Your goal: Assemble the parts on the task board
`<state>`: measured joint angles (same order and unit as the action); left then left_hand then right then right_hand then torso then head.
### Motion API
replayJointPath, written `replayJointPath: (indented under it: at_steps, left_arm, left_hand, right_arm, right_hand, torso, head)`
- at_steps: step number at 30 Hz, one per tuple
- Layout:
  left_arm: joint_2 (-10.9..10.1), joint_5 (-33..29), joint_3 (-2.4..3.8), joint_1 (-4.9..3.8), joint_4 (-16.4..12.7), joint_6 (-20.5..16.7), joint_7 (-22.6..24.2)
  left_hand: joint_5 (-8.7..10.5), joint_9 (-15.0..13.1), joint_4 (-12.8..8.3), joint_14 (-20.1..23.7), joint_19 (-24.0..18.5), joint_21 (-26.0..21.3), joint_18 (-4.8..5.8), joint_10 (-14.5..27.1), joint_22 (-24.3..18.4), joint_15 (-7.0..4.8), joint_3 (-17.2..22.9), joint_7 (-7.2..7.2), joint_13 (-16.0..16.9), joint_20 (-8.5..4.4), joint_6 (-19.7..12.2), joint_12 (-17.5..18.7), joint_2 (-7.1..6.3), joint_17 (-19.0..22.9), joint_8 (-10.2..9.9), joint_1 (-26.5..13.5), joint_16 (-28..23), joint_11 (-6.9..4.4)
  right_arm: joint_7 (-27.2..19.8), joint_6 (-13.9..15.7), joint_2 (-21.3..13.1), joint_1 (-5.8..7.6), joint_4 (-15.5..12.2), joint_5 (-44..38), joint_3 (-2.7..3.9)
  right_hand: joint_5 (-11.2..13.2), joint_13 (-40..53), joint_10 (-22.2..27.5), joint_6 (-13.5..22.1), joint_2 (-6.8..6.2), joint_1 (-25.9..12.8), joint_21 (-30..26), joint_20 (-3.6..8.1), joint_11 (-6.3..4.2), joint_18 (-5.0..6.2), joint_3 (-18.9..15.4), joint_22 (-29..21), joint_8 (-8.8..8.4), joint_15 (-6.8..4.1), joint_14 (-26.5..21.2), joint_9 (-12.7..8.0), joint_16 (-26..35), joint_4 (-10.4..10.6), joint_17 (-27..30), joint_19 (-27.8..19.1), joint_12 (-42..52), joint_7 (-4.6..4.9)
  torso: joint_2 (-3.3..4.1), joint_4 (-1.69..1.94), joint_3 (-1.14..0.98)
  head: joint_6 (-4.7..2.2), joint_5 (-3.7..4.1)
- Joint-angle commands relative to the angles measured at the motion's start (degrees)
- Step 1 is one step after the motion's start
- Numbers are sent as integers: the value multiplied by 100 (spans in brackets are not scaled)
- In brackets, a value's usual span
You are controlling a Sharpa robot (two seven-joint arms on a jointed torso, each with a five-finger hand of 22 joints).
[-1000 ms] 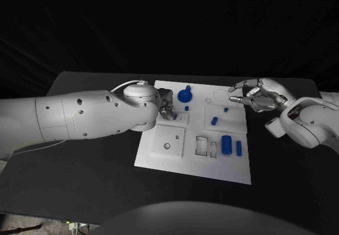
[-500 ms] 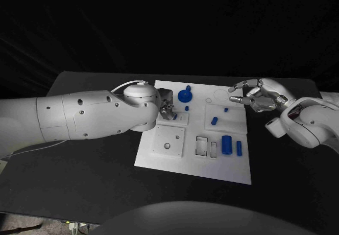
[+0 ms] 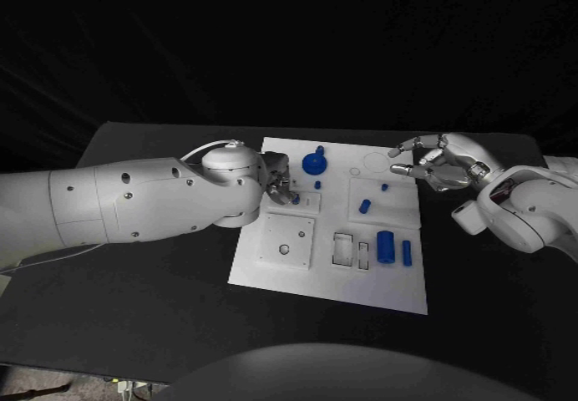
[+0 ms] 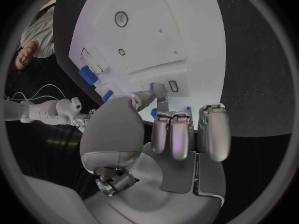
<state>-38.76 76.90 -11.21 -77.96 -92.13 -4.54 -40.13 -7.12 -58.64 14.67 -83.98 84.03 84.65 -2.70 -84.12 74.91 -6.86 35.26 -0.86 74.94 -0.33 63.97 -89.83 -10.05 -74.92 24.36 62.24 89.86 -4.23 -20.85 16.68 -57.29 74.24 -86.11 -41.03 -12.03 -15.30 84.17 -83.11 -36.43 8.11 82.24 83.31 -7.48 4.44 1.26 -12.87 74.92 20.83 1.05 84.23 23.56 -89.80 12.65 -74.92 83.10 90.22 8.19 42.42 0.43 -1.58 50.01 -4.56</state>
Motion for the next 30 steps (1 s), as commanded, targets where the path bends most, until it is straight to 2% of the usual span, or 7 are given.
replayJointPath:
  at_steps: [1,6,18,21,23,25,30]
  left_arm:
    - [-125,57,30,-8,-117,-543,18]
    - [-477,-23,56,-97,-345,-961,352]
    - [-1302,-1492,31,-276,-631,-1213,1593]
    - [-1453,-2107,2,-288,-625,-1146,1848]
    - [-1556,-2679,-16,-292,-586,-988,2026]
    - [-1615,-3116,-30,-295,-535,-809,2102]
    - [-1781,-4555,-101,-298,-312,-163,2253]
  left_hand:
    - [242,-40,191,-602,160,-16,99,-588,1097,43,-335,30,1506,45,-64,-17,14,-1508,2,-196,14,10]
    - [409,-62,220,-602,185,4,107,-588,1130,74,-1247,80,1506,76,-214,-17,167,-1508,-119,-472,14,59]
    - [278,253,202,-602,203,37,119,-588,1185,148,-1874,180,1506,137,-355,-17,351,-1508,-546,-198,14,142]
    - [34,759,203,-602,170,4,112,-588,1178,235,-1862,303,1506,192,-561,-17,440,-1508,-1023,93,14,251]
    - [-402,1292,11,-602,153,-12,109,-588,1177,319,-1533,491,1506,241,-957,-17,452,-1508,-1551,755,14,393]
    - [31,1815,112,-602,164,4,117,-588,1196,445,-1181,606,1506,337,-955,-17,339,-1508,-1872,1121,14,532]
    - [41,2745,141,-602,358,240,180,-588,1346,519,-132,723,1506,482,-910,-17,4,-1508,-2072,1551,14,590]
  right_arm:
    - [-103,141,-15,15,-74,-51,1]
    - [-23,256,-25,114,-261,-190,2]
    - [1170,549,302,419,-666,-1436,8]
    - [1678,572,492,465,-726,-2037,11]
    - [2056,511,663,487,-762,-2560,14]
    - [2314,434,789,497,-779,-2933,18]
    - [3155,212,1291,513,-750,-4047,38]
  right_hand:
    - [-31,583,-689,2,29,87,-22,18,-73,90,5,1223,-1,-21,577,-7,-20,-43,-1508,-24,-22,10]
    - [-37,583,-689,-24,30,103,-18,19,-68,89,1,1224,12,-21,577,-8,-20,-51,-1508,-17,-22,19]
    - [-312,583,-689,-174,10,468,174,16,-13,32,138,1299,13,-3,577,-90,-20,-309,-1508,204,-22,73]
    - [-329,583,-689,-366,-38,520,338,-28,77,-19,224,1365,-50,62,577,-168,-20,-386,-1508,374,-22,118]
    - [-355,583,-689,-509,-107,543,465,-63,108,-58,330,1418,-185,95,577,-277,-20,-452,-1508,499,-22,149]
    - [-431,583,-689,-585,-165,520,521,-74,112,-76,387,1442,-286,100,577,-348,-20,-474,-1508,553,-22,158]
    - [-607,583,-689,-858,-358,313,609,-63,86,-105,502,1480,-495,76,577,-476,-20,-462,-1508,636,-22,123]
  torso:
    - [-4,6,3]
    - [-4,7,11]
    - [-3,40,32]
    - [-7,61,40]
    - [-3,72,44]
    - [-2,80,45]
    - [6,136,68]
  head:
    - [-1,2]
    - [-1,17]
    - [-1,52]
    - [-44,54]
    - [-123,44]
    - [-178,42]
    - [-329,103]
